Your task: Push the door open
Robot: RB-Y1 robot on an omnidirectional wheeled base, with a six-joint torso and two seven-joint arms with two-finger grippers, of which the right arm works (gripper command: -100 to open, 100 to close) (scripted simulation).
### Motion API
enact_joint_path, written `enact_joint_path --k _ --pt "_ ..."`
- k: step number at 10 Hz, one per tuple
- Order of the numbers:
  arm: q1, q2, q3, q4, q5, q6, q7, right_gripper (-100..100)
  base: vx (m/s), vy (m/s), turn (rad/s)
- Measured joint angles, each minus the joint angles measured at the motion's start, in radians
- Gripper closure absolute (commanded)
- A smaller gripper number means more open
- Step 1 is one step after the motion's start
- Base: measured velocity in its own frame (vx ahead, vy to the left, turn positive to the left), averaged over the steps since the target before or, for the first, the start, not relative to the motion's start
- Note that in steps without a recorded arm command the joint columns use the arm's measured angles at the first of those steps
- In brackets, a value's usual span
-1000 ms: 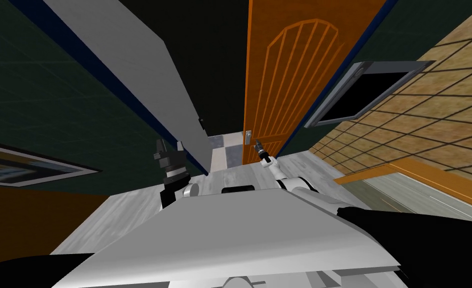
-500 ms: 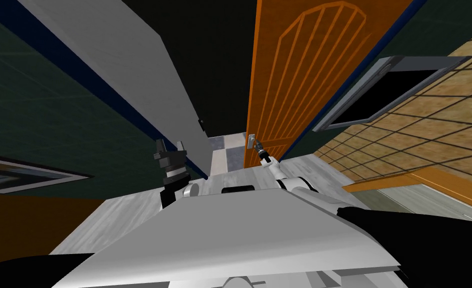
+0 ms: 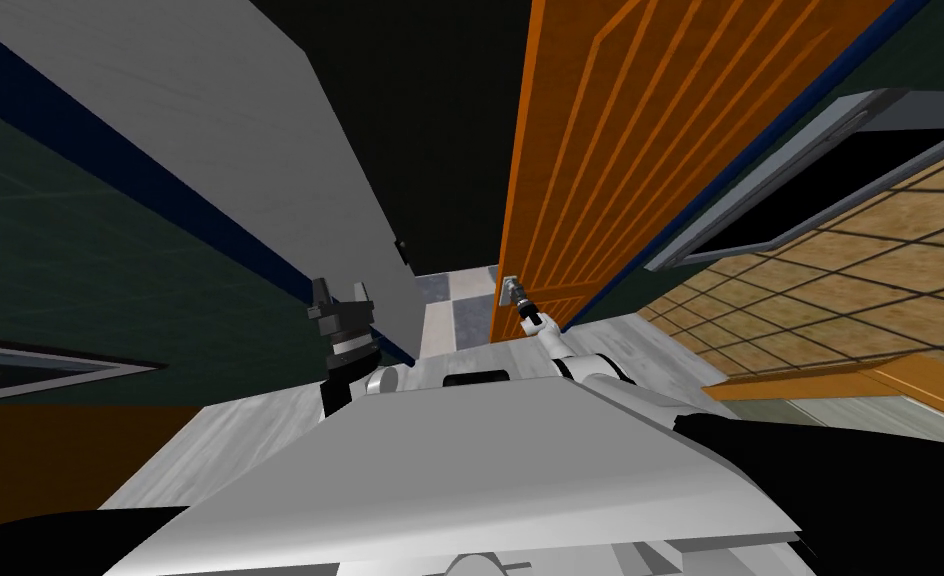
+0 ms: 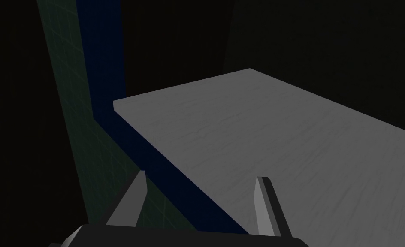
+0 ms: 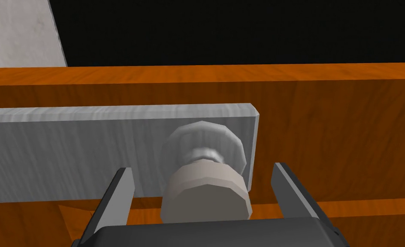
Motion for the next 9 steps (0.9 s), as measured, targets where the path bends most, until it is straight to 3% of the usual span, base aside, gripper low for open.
enact_joint_path --k 5,9 --pt "0.002 -0.001 0.000 0.001 0.001 0.001 0.001 100 -0.016 -0.002 -0.001" --pt "0.012 0.005 -0.011 0.000 -0.005 0.012 0.013 100 0.135 0.048 -0.043"
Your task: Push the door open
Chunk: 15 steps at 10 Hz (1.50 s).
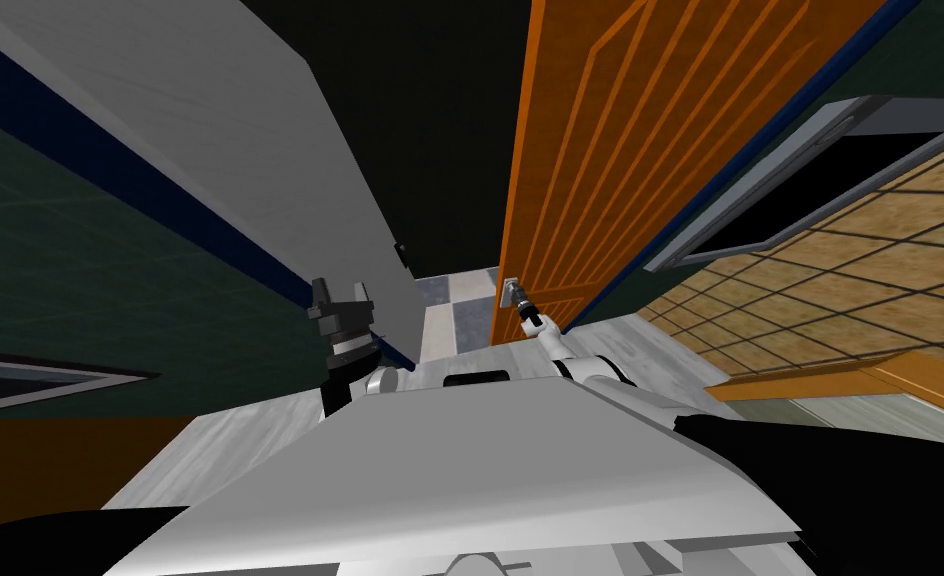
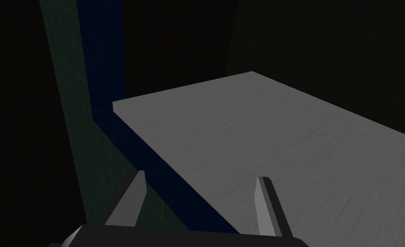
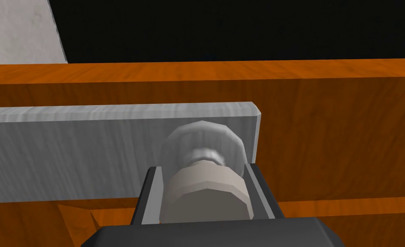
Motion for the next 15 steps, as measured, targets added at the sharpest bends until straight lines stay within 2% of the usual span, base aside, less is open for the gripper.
enact_joint_path --k 1,2,3,5,6,7,8,9,10,11,12,13,15 --pt "-0.014 0.002 -0.011 0.028 -0.005 -0.012 0.009 100 0.176 0.039 -0.037" --pt "-0.002 0.006 -0.016 0.005 -0.007 -0.007 0.016 100 0.181 0.076 -0.044" --pt "-0.013 0.007 -0.026 0.021 -0.011 -0.011 0.025 100 0.205 0.083 -0.082" --pt "-0.010 0.013 -0.045 0.012 -0.019 -0.004 0.046 100 0.188 0.098 -0.070" --pt "-0.008 0.009 -0.052 0.006 -0.024 0.002 0.049 100 0.182 0.085 -0.074" --pt "-0.018 0.011 -0.066 0.023 -0.030 -0.002 0.060 100 0.196 0.072 -0.064" --pt "-0.014 0.014 -0.076 0.016 -0.034 0.005 0.071 100 0.206 0.104 -0.087" --pt "-0.020 0.016 -0.089 0.024 -0.040 0.008 0.083 100 0.209 0.133 -0.105" --pt "-0.035 0.013 -0.105 0.054 -0.047 -0.003 0.096 100 0.134 0.074 -0.038" --pt "-0.035 0.009 -0.113 0.054 -0.050 -0.008 0.101 100 0.047 -0.004 0.014" --pt "-0.024 0.008 -0.111 0.026 -0.050 0.003 0.098 100 0.120 0.048 -0.099" --pt "-0.020 0.017 -0.123 0.022 -0.055 0.007 0.111 100 0.170 0.100 -0.097" --pt "-0.021 0.017 -0.146 0.041 -0.066 0.009 0.131 100 0.174 0.123 -0.084"
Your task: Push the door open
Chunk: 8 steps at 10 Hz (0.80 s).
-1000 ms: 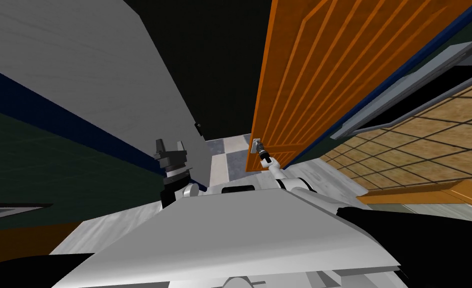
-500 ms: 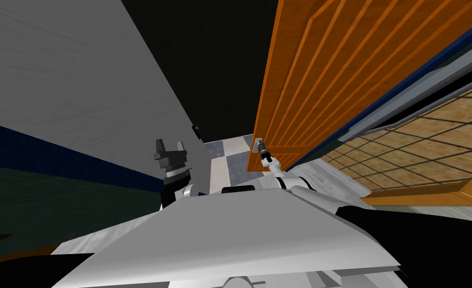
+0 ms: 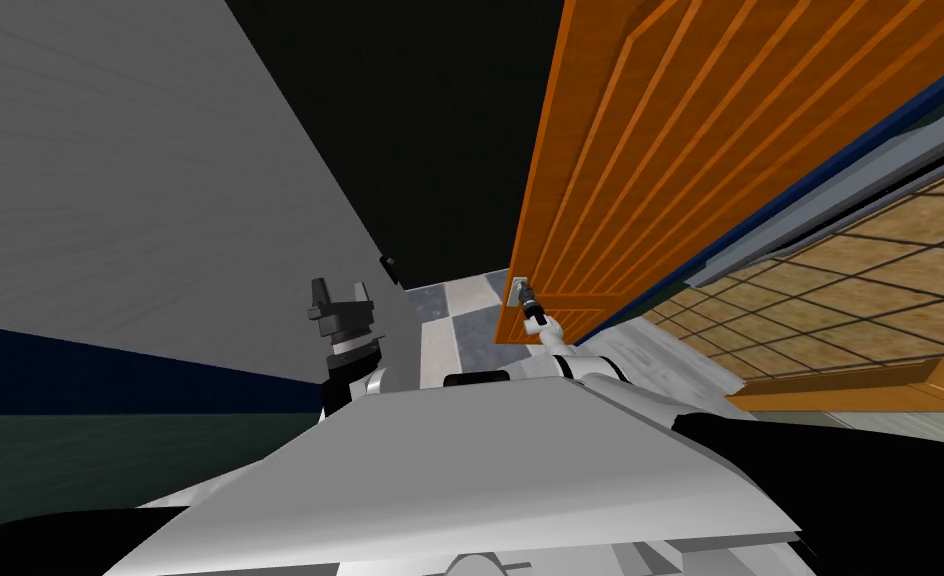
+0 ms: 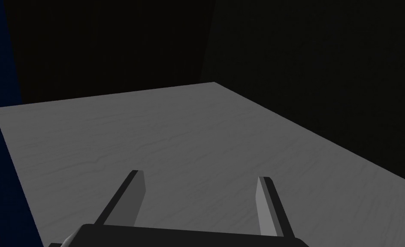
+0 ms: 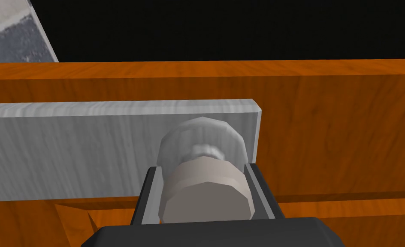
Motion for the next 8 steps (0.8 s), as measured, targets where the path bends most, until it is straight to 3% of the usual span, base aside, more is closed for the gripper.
enact_joint_path --k 2,3,6,8 --pt "0.003 0.000 -0.022 -0.005 -0.009 0.003 0.019 100 0.140 0.075 -0.070" --pt "-0.010 0.000 -0.036 0.014 -0.015 -0.002 0.031 100 0.123 0.052 -0.033" --pt "0.020 0.005 -0.054 -0.046 -0.025 0.036 0.044 100 0.174 0.103 -0.083" --pt "0.021 0.005 -0.077 -0.047 -0.035 0.044 0.062 100 0.156 0.077 -0.066"
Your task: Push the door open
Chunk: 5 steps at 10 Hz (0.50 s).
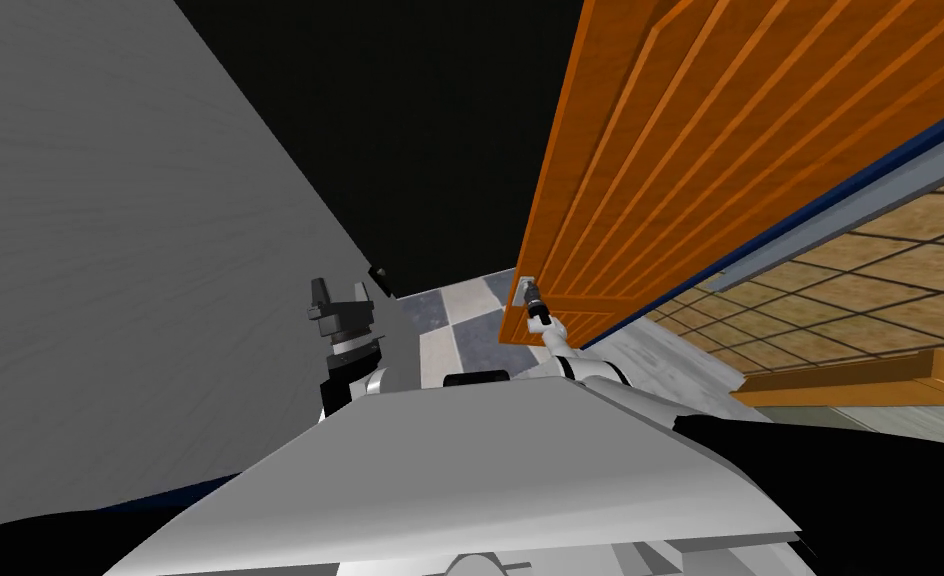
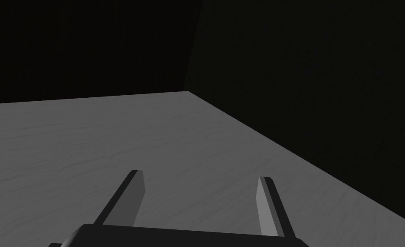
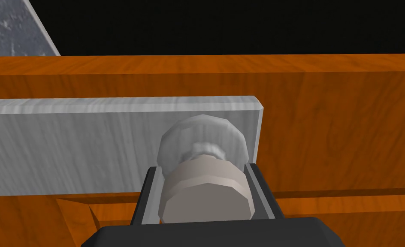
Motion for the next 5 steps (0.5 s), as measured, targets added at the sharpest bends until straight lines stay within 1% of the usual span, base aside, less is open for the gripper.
enact_joint_path --k 1,2,3,5 --pt "-0.014 -0.002 -0.012 0.025 -0.004 -0.013 0.011 100 0.125 0.056 -0.035" --pt "-0.016 -0.002 -0.021 0.024 -0.008 -0.012 0.019 100 0.179 0.109 -0.057" --pt "-0.007 -0.002 -0.027 0.012 -0.011 -0.006 0.024 100 0.179 0.101 -0.095" --pt "-0.009 -0.004 -0.045 0.019 -0.019 -0.004 0.037 100 0.160 0.077 -0.064"
